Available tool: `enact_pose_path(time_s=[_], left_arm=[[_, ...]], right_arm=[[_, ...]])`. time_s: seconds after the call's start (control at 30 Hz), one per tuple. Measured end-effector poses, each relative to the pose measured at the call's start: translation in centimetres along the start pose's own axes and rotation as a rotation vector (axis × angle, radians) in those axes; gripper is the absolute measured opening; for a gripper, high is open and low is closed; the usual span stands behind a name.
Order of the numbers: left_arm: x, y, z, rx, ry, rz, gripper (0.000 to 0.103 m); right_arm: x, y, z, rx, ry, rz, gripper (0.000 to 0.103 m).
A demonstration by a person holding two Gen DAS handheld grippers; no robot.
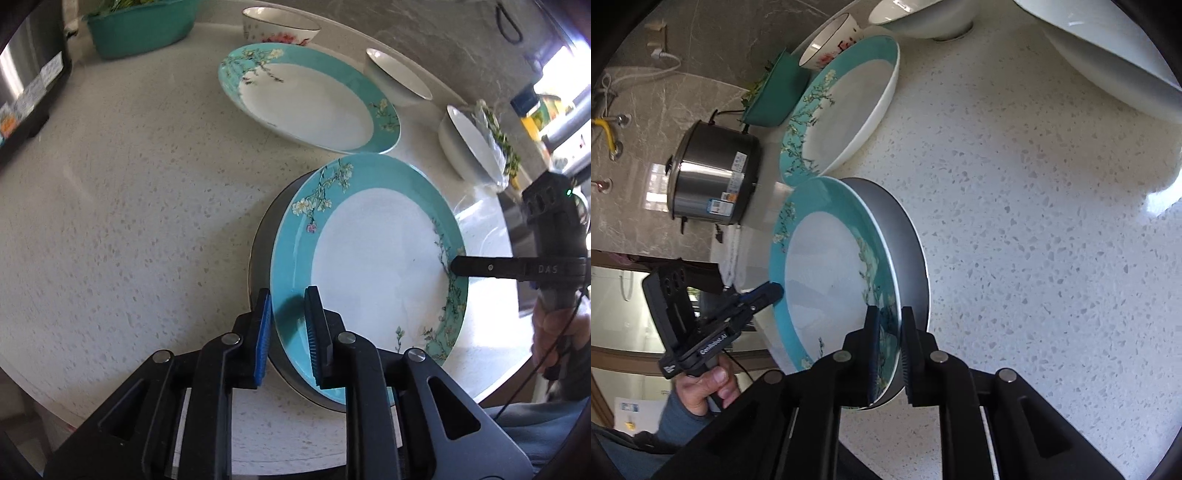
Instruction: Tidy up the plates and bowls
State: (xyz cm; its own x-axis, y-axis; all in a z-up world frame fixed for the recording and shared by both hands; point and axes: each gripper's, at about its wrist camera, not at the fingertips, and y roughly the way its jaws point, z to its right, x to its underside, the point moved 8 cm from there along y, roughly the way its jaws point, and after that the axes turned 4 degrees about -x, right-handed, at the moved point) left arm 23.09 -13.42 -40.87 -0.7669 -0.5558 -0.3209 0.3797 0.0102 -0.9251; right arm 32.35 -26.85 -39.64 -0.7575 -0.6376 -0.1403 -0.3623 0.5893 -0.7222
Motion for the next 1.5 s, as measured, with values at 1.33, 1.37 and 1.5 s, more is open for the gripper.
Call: enact_pose_path(time_s=[1.33,1.37,1.5], left_arm=[[-1.6,-7.2,-2.5,-0.066,-0.051,0.259,0.095],[-2.2,-7.7,-3.3,-0.043,-0.069,0.258,0.103],[-5.9,-8.0,-6.7,0.109,-0.195,0.219,0.103]], right_arm=[[3.6,-7.5,1.2,0.246,-0.111,0.433,0.09],[3.5,-8.2,2.0,0.219,-0.078,0.431,0.091],[1.7,-13.0,2.1,-0.044,0.013,0.459,0.103]])
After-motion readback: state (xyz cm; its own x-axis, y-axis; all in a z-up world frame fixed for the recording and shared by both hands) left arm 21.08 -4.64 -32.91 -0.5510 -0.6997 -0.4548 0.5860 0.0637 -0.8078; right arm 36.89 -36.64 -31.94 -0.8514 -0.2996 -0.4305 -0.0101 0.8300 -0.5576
